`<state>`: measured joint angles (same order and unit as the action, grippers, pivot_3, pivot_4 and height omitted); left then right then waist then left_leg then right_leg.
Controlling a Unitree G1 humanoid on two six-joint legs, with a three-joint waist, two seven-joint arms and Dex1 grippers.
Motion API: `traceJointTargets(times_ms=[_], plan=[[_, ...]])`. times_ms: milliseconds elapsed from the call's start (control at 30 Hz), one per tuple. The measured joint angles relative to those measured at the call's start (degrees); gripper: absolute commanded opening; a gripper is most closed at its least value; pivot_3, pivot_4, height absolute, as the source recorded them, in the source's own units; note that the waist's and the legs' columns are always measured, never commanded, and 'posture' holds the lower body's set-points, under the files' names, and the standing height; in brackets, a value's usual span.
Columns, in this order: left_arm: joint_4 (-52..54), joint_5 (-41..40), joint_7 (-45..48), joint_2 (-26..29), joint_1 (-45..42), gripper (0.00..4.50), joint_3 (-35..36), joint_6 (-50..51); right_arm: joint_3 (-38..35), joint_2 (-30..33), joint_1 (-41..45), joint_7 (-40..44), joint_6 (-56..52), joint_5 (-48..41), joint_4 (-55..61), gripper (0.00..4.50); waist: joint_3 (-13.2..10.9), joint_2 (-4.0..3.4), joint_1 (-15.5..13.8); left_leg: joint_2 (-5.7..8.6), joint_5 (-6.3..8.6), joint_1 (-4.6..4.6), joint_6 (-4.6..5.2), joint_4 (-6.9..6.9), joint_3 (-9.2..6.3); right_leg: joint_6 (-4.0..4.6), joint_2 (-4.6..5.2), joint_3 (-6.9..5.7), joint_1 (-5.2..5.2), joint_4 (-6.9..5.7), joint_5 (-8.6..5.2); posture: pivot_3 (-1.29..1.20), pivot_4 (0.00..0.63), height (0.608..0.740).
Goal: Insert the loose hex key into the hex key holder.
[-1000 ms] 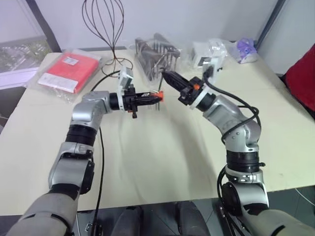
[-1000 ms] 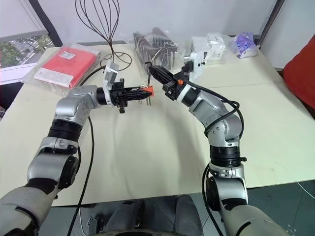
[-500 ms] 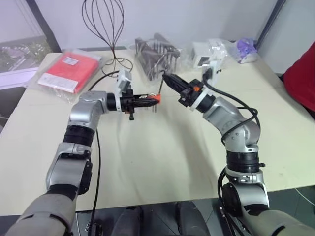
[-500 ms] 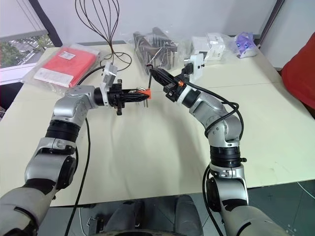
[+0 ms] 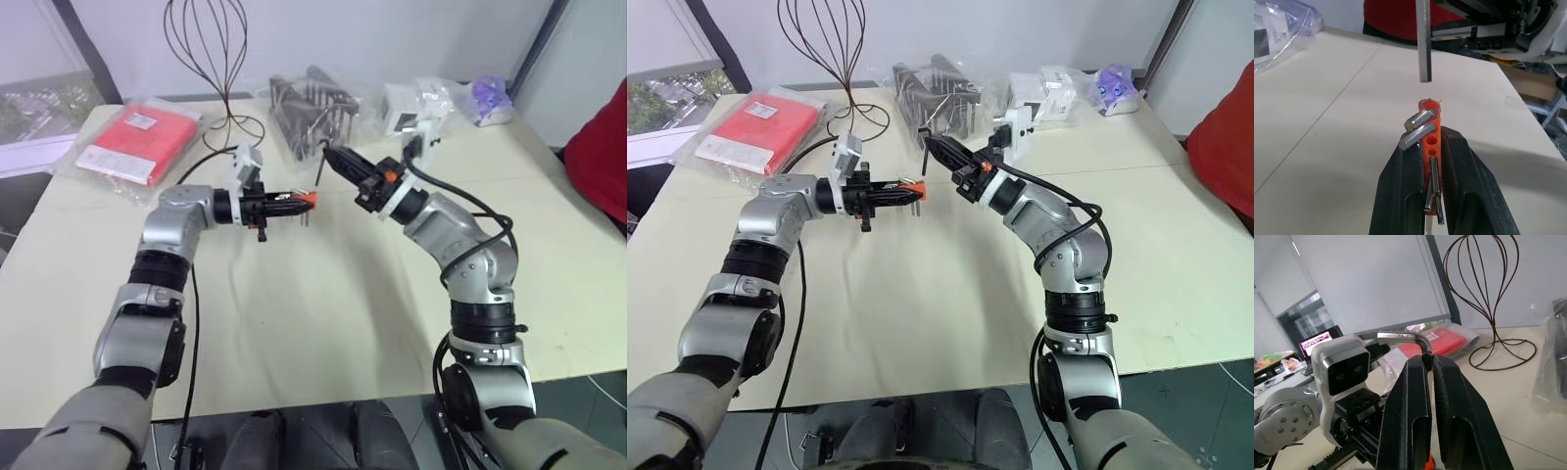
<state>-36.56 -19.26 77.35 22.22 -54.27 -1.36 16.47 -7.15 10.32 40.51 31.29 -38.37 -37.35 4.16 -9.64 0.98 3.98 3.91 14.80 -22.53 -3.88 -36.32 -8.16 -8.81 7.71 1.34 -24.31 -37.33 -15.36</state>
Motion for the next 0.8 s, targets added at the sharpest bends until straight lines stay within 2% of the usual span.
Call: traceJointTargets(times_ms=[800], plan=[[0.3, -0.81, -0.26, -0.35, -0.53, 0.0, 0.8, 0.79, 0.82, 0.24, -1.16, 1.09, 1.38, 0.27, 0.0, 0.02, 0.0, 0.0, 0.01, 0.0, 0.0, 0.0, 0.0, 0.0, 0.0, 0.0, 0.0, 0.0, 0.0, 0.0, 0.0, 0.0, 0.15, 0.74]])
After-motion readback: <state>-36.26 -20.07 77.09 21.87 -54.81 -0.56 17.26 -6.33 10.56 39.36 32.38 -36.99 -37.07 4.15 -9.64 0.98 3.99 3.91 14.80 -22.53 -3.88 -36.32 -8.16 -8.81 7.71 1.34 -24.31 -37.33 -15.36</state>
